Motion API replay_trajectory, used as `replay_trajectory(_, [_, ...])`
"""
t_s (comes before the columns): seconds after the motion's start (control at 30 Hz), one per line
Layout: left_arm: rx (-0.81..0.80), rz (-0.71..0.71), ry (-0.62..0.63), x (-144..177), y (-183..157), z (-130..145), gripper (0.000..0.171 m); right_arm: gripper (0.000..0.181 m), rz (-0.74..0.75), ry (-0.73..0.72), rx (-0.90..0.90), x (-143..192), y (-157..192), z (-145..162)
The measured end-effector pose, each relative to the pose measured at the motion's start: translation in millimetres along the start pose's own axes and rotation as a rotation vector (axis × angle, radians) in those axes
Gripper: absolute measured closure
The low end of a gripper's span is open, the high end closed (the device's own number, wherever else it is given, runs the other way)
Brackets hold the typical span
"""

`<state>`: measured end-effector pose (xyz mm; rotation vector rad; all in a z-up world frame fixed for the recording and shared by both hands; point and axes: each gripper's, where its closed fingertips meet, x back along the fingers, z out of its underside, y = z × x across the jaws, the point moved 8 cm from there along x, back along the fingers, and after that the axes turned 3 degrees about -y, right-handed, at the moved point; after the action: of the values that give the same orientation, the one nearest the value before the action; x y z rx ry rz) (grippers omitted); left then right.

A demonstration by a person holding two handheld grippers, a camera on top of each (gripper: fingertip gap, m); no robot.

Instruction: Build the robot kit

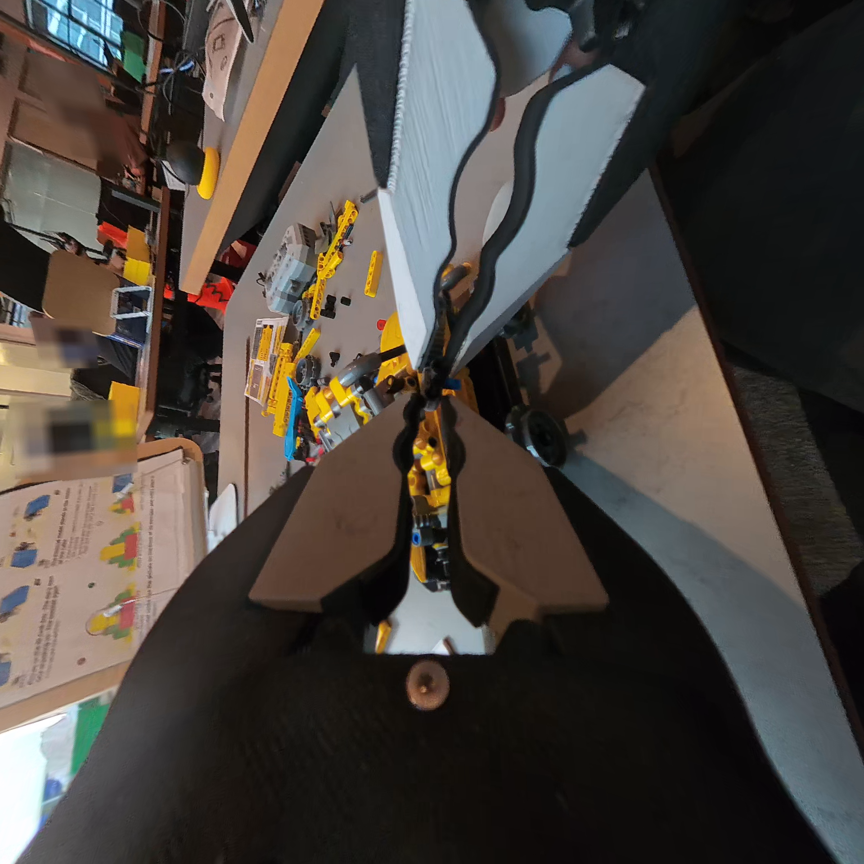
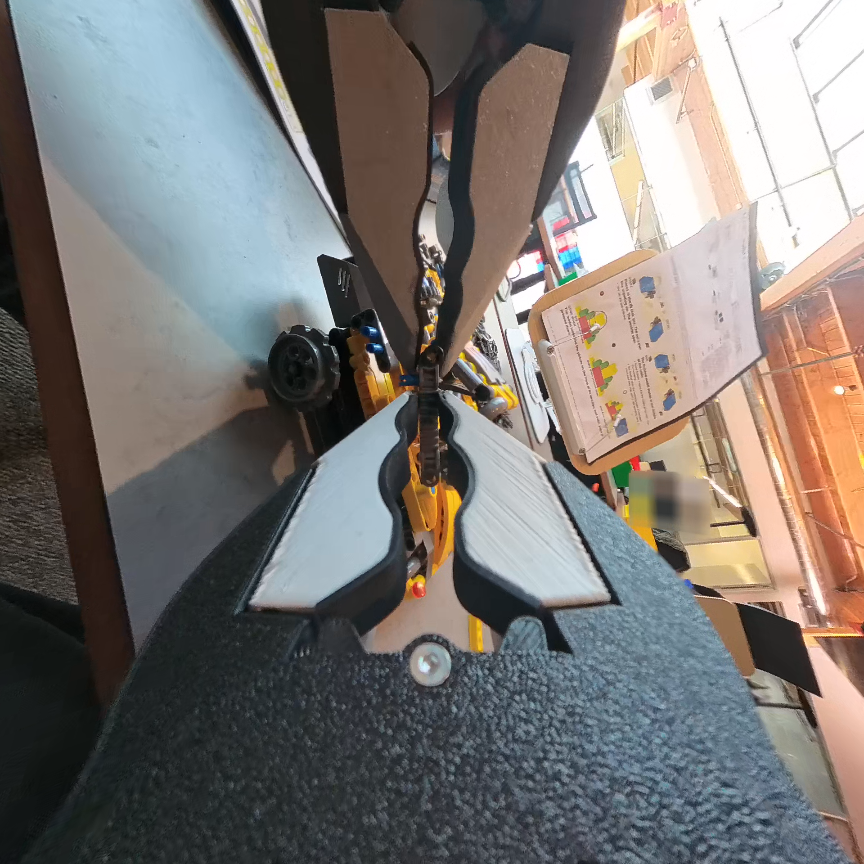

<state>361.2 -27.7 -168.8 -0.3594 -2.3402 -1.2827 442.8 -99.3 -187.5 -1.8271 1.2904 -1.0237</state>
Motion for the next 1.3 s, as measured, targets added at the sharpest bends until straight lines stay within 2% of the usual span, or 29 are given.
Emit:
replay_trajectory(0.07, [0.076,0.006,0.018,0,3,5,0.164,0.173,0.029,0.024,0.049,-3,2,2])
replay_trajectory(0.17, [0.281,0.068,0.006,5,7,9,0.149,0.173,0.051,0.055,0.115,-8,5,6])
replay_trajectory(0.23, [0.378,0.035,0.023,11,13,16,0.131,0.173,0.059,0.066,0.146,-10,7,7])
replay_trajectory(0.33, [0.496,0.021,0.029,17,19,23,0.122,0.173,0.084,0.092,0.207,-15,8,7])
replay_trajectory(0.47, [0.61,0.028,0.079,13,24,34,0.101,0.173,0.093,0.105,0.282,-21,13,7])
replay_trajectory(0.57, [0.652,0.063,0.076,6,24,37,0.095,0.173,0.105,0.112,0.309,-23,15,8])
replay_trajectory(0.87, [0.767,0.101,0.025,-2,33,43,0.089,0.173,0.195,0.154,0.408,-26,23,11])
replay_trajectory(1.13, [0.819,0.066,0.115,-16,28,47,0.093,0.175,0.263,0.153,0.428,-31,26,14])
replay_trajectory(1.3, [0.952,0.149,0.036,-12,32,51,0.096,0.174,0.285,0.15,0.437,-33,26,18])
